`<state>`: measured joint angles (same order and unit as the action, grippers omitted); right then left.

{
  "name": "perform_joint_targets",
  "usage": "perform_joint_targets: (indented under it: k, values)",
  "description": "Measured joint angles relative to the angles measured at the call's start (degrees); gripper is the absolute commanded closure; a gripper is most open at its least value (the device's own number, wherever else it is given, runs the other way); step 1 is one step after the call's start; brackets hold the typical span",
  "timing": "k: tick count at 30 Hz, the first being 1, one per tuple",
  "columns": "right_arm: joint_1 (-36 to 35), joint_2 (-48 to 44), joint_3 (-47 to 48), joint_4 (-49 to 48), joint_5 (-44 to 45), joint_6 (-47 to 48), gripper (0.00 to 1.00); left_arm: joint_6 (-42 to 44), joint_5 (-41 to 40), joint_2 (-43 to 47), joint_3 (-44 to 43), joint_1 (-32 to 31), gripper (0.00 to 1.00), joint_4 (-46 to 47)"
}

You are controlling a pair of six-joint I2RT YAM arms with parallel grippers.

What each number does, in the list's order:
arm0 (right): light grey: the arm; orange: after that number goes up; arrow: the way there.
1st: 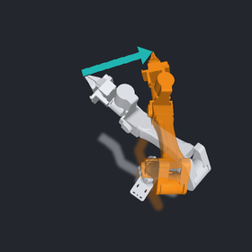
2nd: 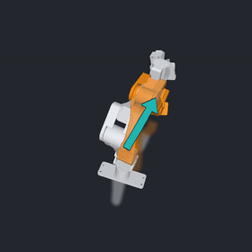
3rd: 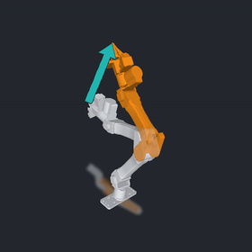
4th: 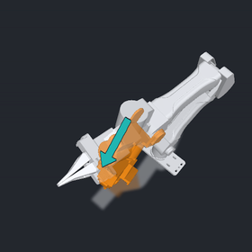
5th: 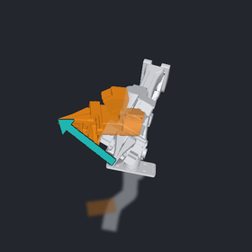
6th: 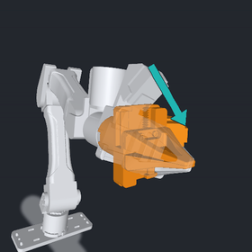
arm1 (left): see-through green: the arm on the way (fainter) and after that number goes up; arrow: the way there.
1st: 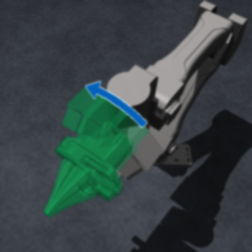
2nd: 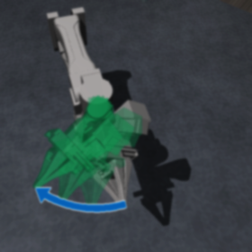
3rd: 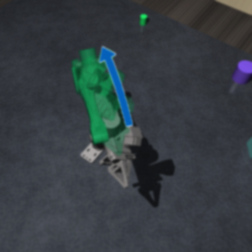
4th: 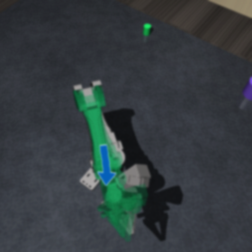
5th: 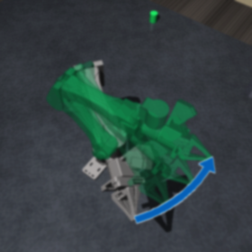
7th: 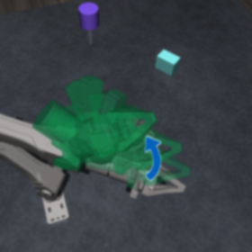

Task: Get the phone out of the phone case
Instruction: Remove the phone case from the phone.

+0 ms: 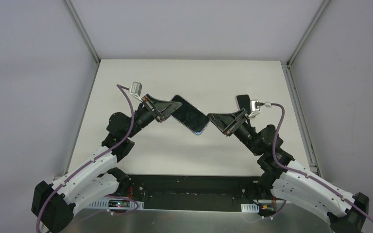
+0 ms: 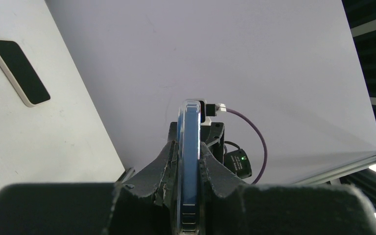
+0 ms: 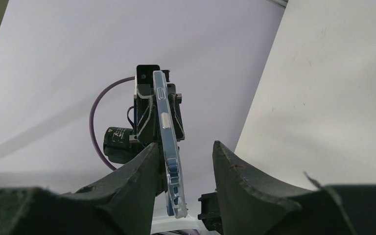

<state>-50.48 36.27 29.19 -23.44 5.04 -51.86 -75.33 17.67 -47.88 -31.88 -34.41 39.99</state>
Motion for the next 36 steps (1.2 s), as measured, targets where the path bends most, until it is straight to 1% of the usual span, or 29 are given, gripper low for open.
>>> perform_joint_targets:
  k: [3, 9, 13, 15, 17, 20, 28, 33, 36]
  values:
    - [0.0, 1.3, 0.1, -0.9, -0.8, -0.9, 0.59, 0.0, 0.0, 0.0, 0.0, 0.0, 1.0, 0.0]
    - [0.0, 2.6, 0.1, -3.7, -1.3, -2.8, 0.63, 0.0, 0.0, 0.0, 0.0, 0.0, 1.0, 0.0]
    - [0.1, 3.5, 0.1, -6.1, -1.4, -4.6, 0.7, 0.1, 0.0, 0.0, 0.0, 0.0, 1.0, 0.0]
    - [0.2, 4.1, 0.1, -7.3, -1.5, -5.5, 0.72, 0.0, 0.0, 0.0, 0.0, 0.0, 1.0, 0.0]
    - [0.4, 4.7, 0.0, -7.9, -1.7, -6.3, 0.72, 0.0, -0.2, 0.1, 0.1, 0.0, 1.0, 0.1]
    - [0.5, 5.3, 0.0, -8.2, -2.2, -7.2, 0.67, 0.0, -0.4, 0.5, 0.7, 0.0, 1.0, 0.1]
    - [0.5, 5.7, 0.0, -8.9, -2.8, -8.1, 0.64, 0.0, -0.4, 0.7, 0.9, 0.0, 1.0, 0.1]
    - [0.5, 6.2, 0.0, -9.3, -2.9, -8.3, 0.58, 0.2, -0.4, 0.8, 0.9, 0.0, 1.0, 0.0]
    - [0.5, 6.7, 0.0, -9.3, -2.9, -8.3, 0.58, 0.4, -0.4, 1.1, 0.9, 0.0, 1.0, 0.0]
